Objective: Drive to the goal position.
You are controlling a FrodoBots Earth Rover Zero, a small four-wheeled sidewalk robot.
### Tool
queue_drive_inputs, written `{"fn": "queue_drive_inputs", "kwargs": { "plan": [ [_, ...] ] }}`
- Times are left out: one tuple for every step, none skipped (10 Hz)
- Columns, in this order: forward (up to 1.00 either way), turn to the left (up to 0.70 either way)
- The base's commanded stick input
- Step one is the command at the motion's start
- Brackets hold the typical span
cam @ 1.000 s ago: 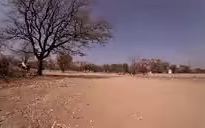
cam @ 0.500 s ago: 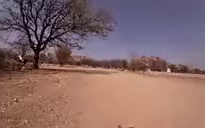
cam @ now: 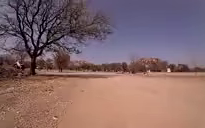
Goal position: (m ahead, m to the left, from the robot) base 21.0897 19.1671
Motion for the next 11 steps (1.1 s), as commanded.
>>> {"fn": "queue_drive_inputs", "kwargs": {
  "plan": [
    [1.00,0.00],
    [1.00,0.00],
    [1.00,0.00],
    [1.00,0.00],
    [1.00,0.12],
    [1.00,0.40],
    [1.00,0.36],
    [1.00,0.00],
    [1.00,0.00],
    [1.00,0.00],
    [1.00,0.00]
  ]
}}
